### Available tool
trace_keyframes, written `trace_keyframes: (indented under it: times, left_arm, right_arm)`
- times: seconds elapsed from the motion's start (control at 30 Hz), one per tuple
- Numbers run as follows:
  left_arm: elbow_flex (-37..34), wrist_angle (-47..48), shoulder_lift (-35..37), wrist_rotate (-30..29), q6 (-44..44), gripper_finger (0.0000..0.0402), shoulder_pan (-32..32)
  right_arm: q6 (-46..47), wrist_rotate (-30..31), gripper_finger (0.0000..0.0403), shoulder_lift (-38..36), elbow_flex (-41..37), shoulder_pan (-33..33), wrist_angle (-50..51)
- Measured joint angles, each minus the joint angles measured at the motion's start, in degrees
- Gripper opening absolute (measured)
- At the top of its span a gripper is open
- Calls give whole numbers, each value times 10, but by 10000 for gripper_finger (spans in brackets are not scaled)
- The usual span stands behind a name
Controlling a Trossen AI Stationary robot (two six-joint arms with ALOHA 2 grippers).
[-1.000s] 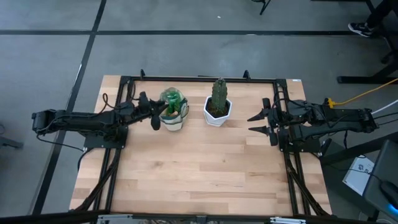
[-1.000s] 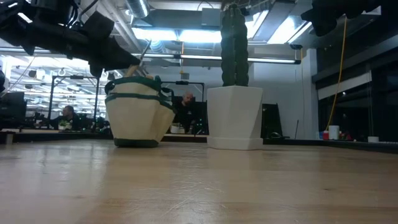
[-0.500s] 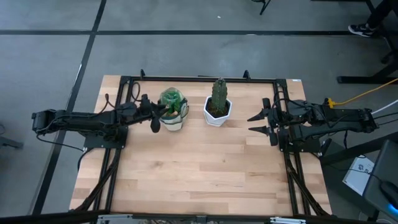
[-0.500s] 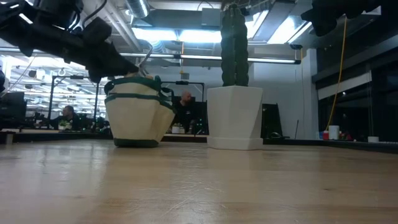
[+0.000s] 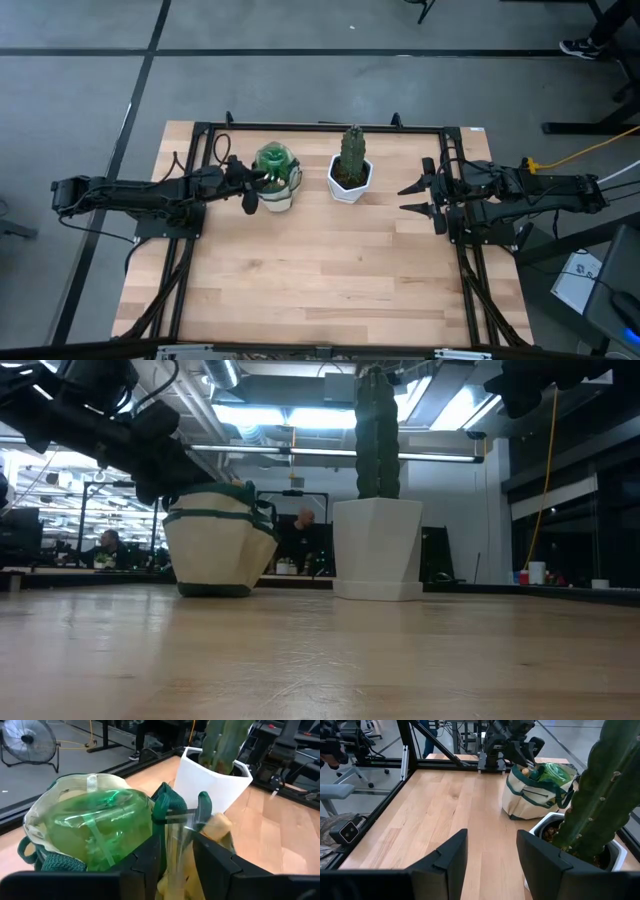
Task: Pick & Place Garden tools in Gardening bag
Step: Put the brown hand rake into the brown gardening bag, then return to Home Position
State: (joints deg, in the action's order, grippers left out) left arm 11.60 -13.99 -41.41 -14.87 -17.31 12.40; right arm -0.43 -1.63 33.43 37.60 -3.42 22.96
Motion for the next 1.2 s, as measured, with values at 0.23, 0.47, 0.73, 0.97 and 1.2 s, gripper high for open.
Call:
trace_keyframes:
  times: [0.23,0.47,0.73,0.97,1.2]
  left_arm:
    - [0,-27,1,0,52,146,0]
    - [0,-74,1,72,114,193,0]
    - [0,-30,69,140,160,214,0]
    - [0,83,189,133,150,208,0]
    - [0,141,264,166,151,211,0]
  right_arm:
    - [0,0,172,0,0,0,0]
    - [0,0,172,0,0,0,0]
    - [0,0,172,0,0,0,0]
    - [0,0,172,0,0,0,0]
    - [0,0,172,0,0,0,0]
